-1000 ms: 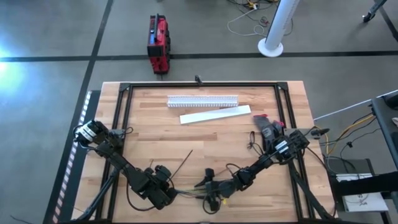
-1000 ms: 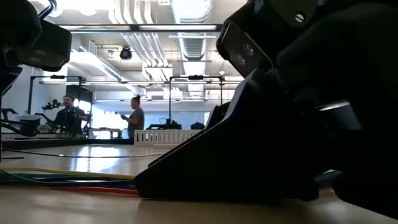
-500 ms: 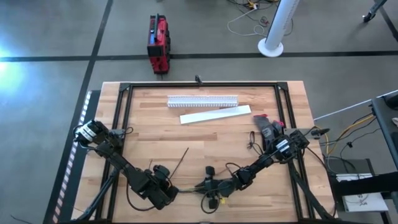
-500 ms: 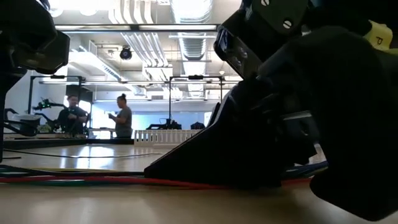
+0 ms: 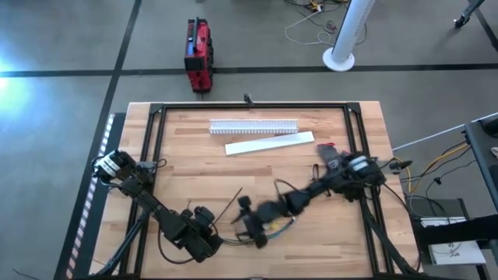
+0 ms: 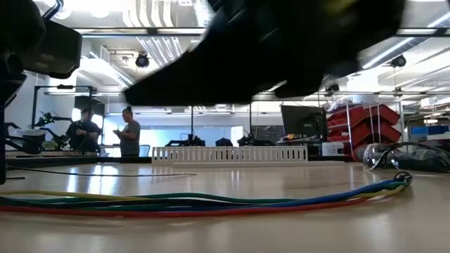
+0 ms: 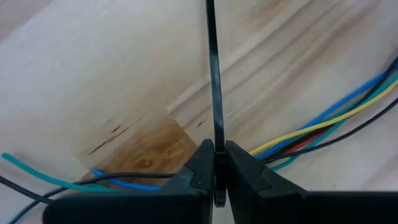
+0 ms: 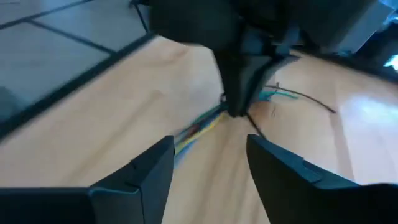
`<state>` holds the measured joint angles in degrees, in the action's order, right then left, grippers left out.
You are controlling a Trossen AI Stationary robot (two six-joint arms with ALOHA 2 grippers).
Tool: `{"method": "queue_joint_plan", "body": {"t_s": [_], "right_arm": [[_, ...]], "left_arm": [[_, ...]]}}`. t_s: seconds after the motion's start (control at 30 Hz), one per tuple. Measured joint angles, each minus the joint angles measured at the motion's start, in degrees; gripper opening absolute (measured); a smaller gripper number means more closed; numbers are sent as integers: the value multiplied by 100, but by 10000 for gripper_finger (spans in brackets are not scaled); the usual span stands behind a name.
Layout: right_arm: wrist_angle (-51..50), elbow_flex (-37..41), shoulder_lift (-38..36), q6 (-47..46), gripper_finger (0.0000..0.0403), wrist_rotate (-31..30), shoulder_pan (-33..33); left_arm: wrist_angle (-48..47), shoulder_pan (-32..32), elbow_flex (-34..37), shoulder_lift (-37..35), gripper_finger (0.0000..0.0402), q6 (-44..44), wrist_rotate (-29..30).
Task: Ziptie cables
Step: Wrap the cables together using a black zip tie
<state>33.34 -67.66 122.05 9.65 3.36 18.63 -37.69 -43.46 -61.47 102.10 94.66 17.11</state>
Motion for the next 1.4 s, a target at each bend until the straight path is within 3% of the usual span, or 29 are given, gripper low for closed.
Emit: {"method": "queue_joint_plan", "body": {"t_s": [0.13,0.37,0.6,0.93,1.17,1.4], "right_arm": [[-469,-866,675,140,178,1178,-502],[-1948,-2369,1374,457,156,1918,-861],[-2394,-2866,1719,538,126,1973,-975],[-2544,-2918,1719,292,73,1977,-1020],[-2908,-2934,1623,325,7,2006,-1119],[-4008,-2912,1302,829,1,1956,-1311]], "left_arm": [[37,0,0,0,9,-34,179],[58,0,-17,0,9,-573,329],[49,11,-4,0,9,-611,328],[62,11,-4,0,9,-611,225],[19,3,0,0,9,-691,143],[43,-71,0,0,9,-535,147]]}}
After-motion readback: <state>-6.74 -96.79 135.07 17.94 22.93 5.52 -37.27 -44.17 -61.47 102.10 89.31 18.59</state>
